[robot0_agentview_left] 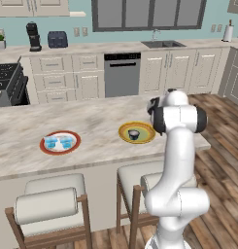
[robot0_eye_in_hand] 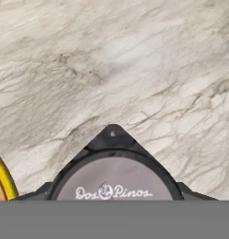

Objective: Place two yogurt containers on each plate.

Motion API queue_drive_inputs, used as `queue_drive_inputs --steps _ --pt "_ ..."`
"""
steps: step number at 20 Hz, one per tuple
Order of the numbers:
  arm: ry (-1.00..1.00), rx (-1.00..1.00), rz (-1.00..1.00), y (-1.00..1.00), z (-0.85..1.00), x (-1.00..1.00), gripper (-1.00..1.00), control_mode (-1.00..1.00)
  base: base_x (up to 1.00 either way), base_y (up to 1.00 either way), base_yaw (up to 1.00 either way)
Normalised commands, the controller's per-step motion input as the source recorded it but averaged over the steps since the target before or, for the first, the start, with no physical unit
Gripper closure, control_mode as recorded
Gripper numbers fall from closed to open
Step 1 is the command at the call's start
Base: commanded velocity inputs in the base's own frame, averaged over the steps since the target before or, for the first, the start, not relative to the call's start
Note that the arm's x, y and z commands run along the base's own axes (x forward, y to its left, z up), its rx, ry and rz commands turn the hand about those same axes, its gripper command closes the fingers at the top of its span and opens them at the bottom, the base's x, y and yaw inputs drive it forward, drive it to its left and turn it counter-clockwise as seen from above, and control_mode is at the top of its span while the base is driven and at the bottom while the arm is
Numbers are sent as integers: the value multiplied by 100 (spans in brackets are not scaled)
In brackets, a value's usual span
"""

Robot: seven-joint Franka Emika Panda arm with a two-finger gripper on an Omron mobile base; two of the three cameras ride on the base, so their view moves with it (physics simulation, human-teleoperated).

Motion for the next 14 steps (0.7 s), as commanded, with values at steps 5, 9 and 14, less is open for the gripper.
queue_drive_inputs --steps 5,9,14 --pt "0 0 1 23 16 -43 100 -100 0 0 0" --pt "0 0 0 59 0 -36 100 -100 0 0 0" --pt "0 0 1 51 0 -21 100 -100 0 0 0"
